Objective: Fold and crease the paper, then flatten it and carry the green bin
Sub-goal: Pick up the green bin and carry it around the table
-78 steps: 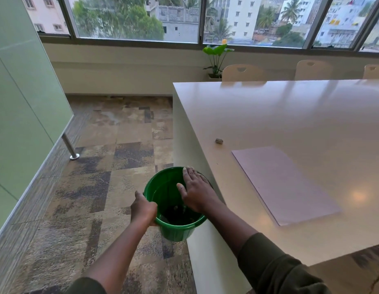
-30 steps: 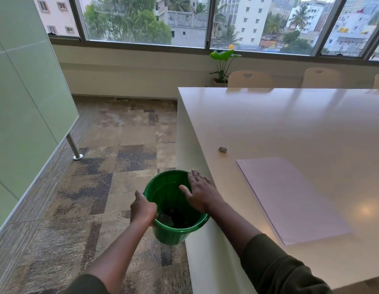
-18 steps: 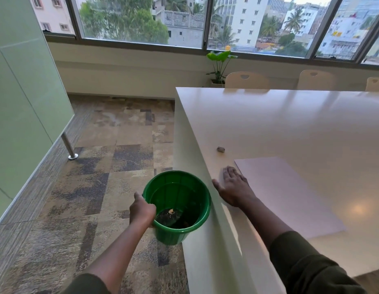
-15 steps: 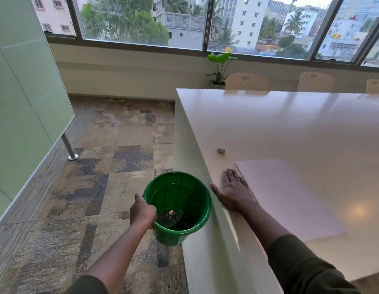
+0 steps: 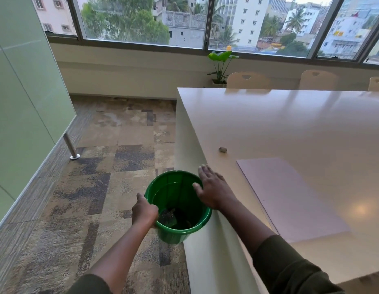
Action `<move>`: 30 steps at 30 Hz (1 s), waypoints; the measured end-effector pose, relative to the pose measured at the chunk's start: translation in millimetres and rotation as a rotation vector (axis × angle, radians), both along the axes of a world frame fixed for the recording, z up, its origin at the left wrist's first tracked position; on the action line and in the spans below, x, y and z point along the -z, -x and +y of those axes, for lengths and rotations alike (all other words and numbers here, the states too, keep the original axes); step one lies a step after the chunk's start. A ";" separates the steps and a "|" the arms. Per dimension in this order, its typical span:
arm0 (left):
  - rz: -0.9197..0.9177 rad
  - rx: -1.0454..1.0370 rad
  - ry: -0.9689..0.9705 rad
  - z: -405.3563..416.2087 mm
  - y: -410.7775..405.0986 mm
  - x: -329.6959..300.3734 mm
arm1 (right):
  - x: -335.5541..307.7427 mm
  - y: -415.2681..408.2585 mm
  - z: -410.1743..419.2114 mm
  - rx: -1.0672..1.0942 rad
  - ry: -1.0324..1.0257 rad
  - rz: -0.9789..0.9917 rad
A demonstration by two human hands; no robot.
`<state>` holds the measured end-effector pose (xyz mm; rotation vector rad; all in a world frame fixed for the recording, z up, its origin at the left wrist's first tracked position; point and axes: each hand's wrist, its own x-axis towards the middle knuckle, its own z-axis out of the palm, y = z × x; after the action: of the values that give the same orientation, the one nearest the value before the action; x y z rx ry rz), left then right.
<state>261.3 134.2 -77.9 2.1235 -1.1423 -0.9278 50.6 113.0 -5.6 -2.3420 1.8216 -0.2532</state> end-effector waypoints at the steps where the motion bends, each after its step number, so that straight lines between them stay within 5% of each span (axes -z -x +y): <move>1: -0.002 0.000 -0.002 0.5 0.1 0.0 | -3.1 11.3 -0.3 0.041 0.000 -0.003; 8: 0.016 -0.007 -0.007 8.2 -1.0 9.3 | -3.8 77.7 9.1 0.174 -0.108 0.064; 19: 0.038 -0.011 -0.008 10.5 -0.3 16.7 | 18.4 9.2 16.3 0.107 -0.085 0.118; 30: 0.042 0.028 0.027 12.9 -4.0 11.4 | 1.4 -11.3 13.2 0.037 0.027 -0.301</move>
<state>265.3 147.1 -89.3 2.0624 -1.1597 -0.9597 61.8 126.2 -7.1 -2.1489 1.7242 -0.6026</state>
